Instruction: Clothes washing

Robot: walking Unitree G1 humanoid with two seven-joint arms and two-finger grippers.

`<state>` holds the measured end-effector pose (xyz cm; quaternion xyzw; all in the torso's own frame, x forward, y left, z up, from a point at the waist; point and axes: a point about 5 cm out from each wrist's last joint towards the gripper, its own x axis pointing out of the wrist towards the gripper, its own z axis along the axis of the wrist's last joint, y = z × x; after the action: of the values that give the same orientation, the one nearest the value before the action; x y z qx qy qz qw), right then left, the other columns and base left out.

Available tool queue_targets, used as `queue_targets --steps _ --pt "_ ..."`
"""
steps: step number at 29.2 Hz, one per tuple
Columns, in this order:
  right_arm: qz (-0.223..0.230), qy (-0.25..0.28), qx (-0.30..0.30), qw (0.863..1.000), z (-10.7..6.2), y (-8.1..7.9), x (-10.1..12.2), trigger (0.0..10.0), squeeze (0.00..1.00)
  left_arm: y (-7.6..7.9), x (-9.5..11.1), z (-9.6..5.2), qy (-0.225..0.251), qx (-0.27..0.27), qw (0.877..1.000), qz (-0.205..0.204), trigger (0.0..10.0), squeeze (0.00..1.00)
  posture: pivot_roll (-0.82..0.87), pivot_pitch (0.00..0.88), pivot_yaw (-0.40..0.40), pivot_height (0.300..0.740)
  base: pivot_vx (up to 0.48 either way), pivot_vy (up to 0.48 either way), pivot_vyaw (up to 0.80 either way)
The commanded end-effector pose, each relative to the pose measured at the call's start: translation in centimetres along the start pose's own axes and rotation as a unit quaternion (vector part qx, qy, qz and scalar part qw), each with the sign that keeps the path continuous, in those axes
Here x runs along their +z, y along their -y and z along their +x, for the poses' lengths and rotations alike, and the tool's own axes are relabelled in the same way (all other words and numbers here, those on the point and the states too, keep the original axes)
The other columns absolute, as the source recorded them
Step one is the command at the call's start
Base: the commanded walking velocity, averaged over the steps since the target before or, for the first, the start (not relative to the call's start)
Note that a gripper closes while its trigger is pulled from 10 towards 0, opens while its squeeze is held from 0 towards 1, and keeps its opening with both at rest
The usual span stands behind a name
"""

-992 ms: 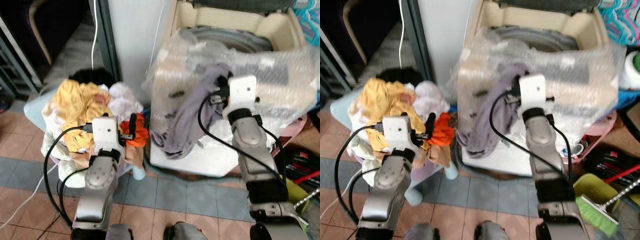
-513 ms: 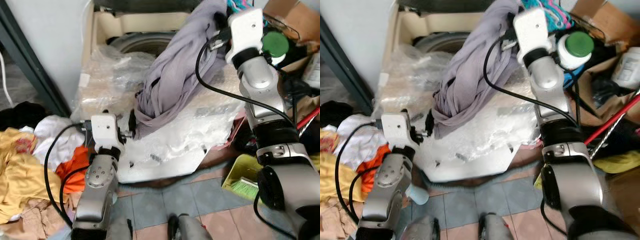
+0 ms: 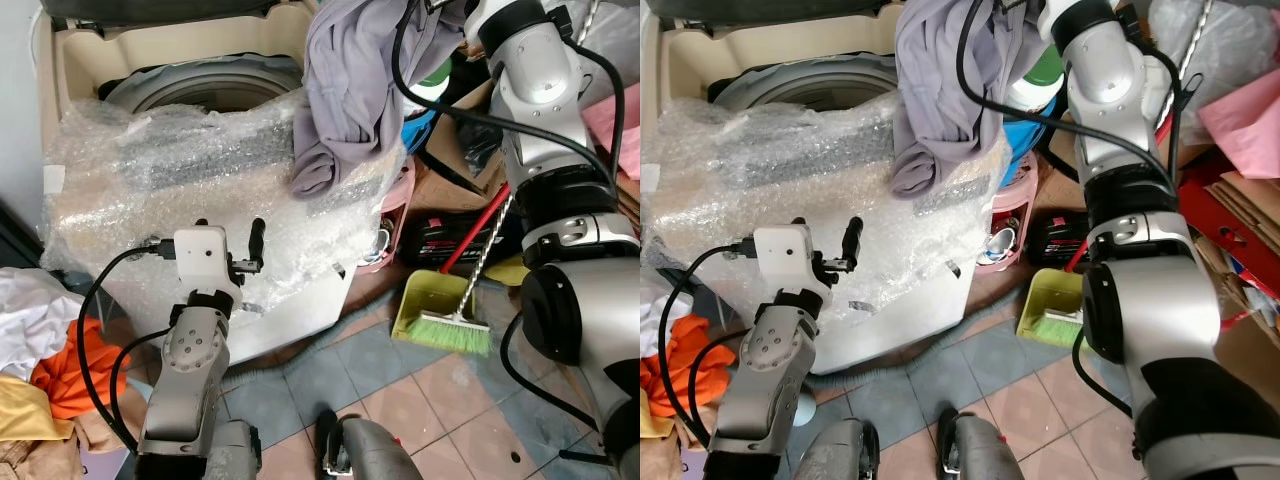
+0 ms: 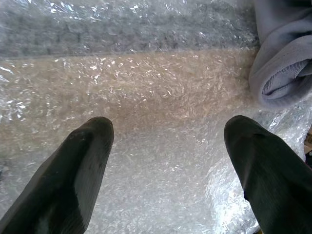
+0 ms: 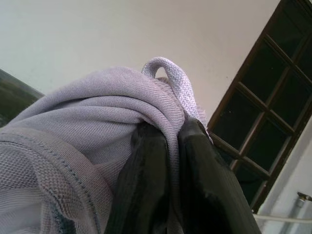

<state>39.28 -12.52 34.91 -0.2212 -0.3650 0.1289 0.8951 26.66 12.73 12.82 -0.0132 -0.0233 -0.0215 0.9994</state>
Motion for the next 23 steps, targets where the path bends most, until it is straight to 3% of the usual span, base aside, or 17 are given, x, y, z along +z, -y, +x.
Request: queue_targets --steps 1,6,11,17,23 --pt "0.026 0.004 0.022 0.999 -0.6 -1.4 -0.4 10.0 0.0 -0.4 0.0 -0.1 -0.005 0.006 1.0 0.005 10.0 0.0 0.1 0.129 -0.032 0.74 0.0 0.0 0.77" --pt "0.049 -0.007 0.033 0.998 -1.6 -1.9 -1.4 10.0 0.0 -1.0 0.2 -0.1 -0.007 0.029 0.999 0.022 10.0 0.0 0.1 0.148 -0.026 0.74 0.0 0.0 0.77" --pt "0.076 -0.028 0.083 0.993 -3.6 -2.8 -2.7 10.0 0.0 -3.0 0.9 -1.3 -0.012 0.087 0.994 0.067 10.0 0.0 0.13 0.196 -0.018 0.74 0.0 0.0 0.74" --pt "0.111 -0.065 0.112 0.985 -5.3 -3.5 -3.9 10.0 0.0 -3.2 -0.1 -2.5 -0.031 0.067 0.996 0.056 10.0 0.0 0.12 0.188 -0.005 0.74 0.0 0.0 0.71" --pt "0.121 -0.087 0.116 0.982 -7.0 -4.3 -4.4 10.0 0.0 -2.9 -0.6 -2.7 -0.048 0.055 0.996 0.056 10.0 0.0 0.11 0.154 0.005 0.74 0.0 0.0 0.64"
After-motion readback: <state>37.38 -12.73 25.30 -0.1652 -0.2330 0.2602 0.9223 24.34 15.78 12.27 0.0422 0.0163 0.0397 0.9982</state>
